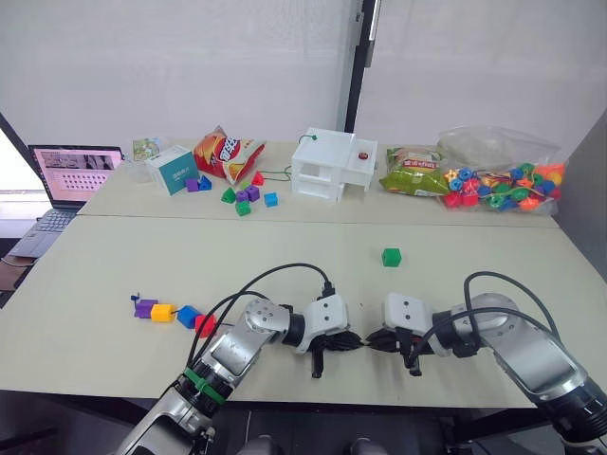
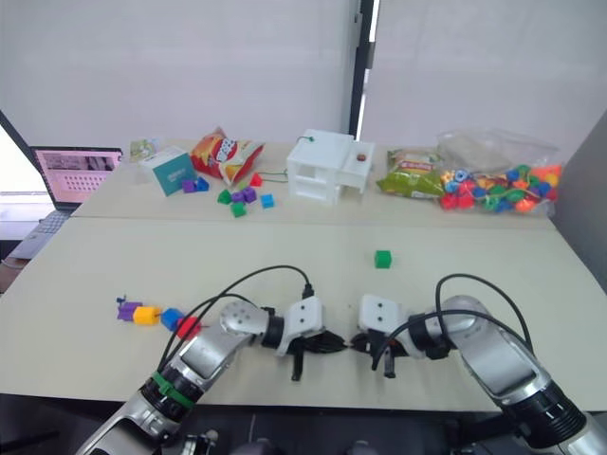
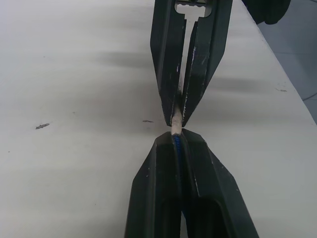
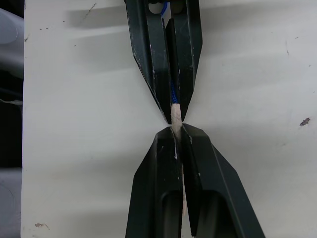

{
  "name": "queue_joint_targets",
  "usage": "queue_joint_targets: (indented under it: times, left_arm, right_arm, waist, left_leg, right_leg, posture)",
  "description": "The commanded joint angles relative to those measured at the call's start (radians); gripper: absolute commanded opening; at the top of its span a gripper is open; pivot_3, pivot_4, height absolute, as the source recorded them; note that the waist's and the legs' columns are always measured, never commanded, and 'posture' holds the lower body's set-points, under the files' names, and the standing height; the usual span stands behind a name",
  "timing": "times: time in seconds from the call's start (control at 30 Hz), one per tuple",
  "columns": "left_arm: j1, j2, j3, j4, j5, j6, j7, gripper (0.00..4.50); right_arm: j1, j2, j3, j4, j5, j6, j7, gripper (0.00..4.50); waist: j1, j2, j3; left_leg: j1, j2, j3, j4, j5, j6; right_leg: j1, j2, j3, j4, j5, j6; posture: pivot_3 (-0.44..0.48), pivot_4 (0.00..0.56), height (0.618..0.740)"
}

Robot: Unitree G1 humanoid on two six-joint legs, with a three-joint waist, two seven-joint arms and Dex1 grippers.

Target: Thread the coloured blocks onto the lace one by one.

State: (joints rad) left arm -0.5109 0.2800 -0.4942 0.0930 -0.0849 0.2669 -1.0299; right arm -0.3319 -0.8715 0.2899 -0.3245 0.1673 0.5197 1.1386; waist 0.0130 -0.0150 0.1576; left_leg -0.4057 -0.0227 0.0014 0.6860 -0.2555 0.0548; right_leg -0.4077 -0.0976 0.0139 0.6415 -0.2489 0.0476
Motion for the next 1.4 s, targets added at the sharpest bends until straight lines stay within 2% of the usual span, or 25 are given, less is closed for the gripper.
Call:
queue_joint_targets:
  times: [0.03, 0.57, 0.83, 1.0, 1.2, 1.3, 1.4]
  left_arm:
    - [-0.007, -0.006, 0.037, -0.049, -0.025, -0.002, 0.007, 0.03]
    - [0.009, 0.016, 0.066, -0.087, -0.082, 0.014, -0.032, 0.03]
    - [0.019, 0.031, 0.063, -0.095, -0.081, 0.028, -0.032, 0.00]
    - [0.039, 0.078, 0.087, -0.115, -0.091, 0.042, -0.043, 0.00]
    - [0.107, 0.166, 0.138, -0.143, -0.108, 0.047, -0.061, 0.00]
    - [0.125, 0.205, 0.157, -0.151, -0.105, 0.050, -0.057, 0.00]
    - [0.126, 0.235, 0.187, -0.174, -0.118, 0.076, -0.050, 0.00]
  right_arm:
    - [0.009, -0.017, -0.001, -0.023, -0.008, -0.014, 0.011, 0.00]
    - [0.014, -0.015, -0.007, -0.026, 0.001, 0.002, 0.006, 0.00]
    - [0.011, -0.008, -0.048, -0.024, 0.019, 0.020, -0.032, 2.75]
    - [0.057, -0.021, -0.191, -0.027, 0.097, 0.105, -0.070, 4.47]
    - [0.126, 0.096, -0.356, -0.040, 0.177, 0.208, -0.233, 4.47]
    - [0.142, 0.199, -0.395, -0.053, 0.167, 0.231, -0.373, 4.47]
    - [0.139, 0.383, -0.406, -0.052, 0.113, 0.228, -0.610, 4.47]
  waist:
    - [0.000, 0.000, 0.000]
    - [0.000, 0.000, 0.000]
    - [0.000, 0.000, 0.000]
    - [0.000, 0.000, 0.000]
    - [-0.001, 0.000, 0.000]
    - [-0.001, 0.000, 0.000]
    - [-0.001, 0.000, 0.000]
  left_leg:
    - [0.000, 0.000, 0.000, 0.000, 0.000, 0.000]
    - [0.000, 0.000, 0.000, 0.000, 0.000, 0.000]
    - [0.000, 0.000, 0.000, 0.000, 0.000, 0.000]
    - [0.000, 0.000, 0.000, 0.000, 0.000, 0.000]
    - [0.000, 0.001, -0.001, 0.000, 0.000, 0.000]
    - [0.000, 0.001, -0.001, -0.001, 0.000, 0.000]
    - [0.001, 0.001, -0.001, -0.001, 0.000, 0.000]
  right_leg:
    - [0.000, 0.000, 0.000, 0.000, 0.000, 0.000]
    - [0.000, 0.000, 0.000, 0.000, 0.000, 0.000]
    - [0.000, -0.001, 0.000, 0.000, 0.000, 0.000]
    - [0.000, -0.001, 0.000, 0.000, 0.000, 0.000]
    - [0.000, 0.000, 0.000, 0.000, 0.000, 0.000]
    - [0.000, -0.001, 0.001, 0.000, 0.000, 0.000]
    - [0.000, -0.001, 0.001, 0.001, 0.000, 0.000]
  posture:
    - [0.000, 0.150, 0.740]
    - [0.000, 0.150, 0.740]
    - [0.000, 0.150, 0.740]
    - [0.000, 0.150, 0.740]
    - [0.000, 0.150, 0.740]
    - [0.000, 0.150, 0.740]
    - [0.000, 0.150, 0.740]
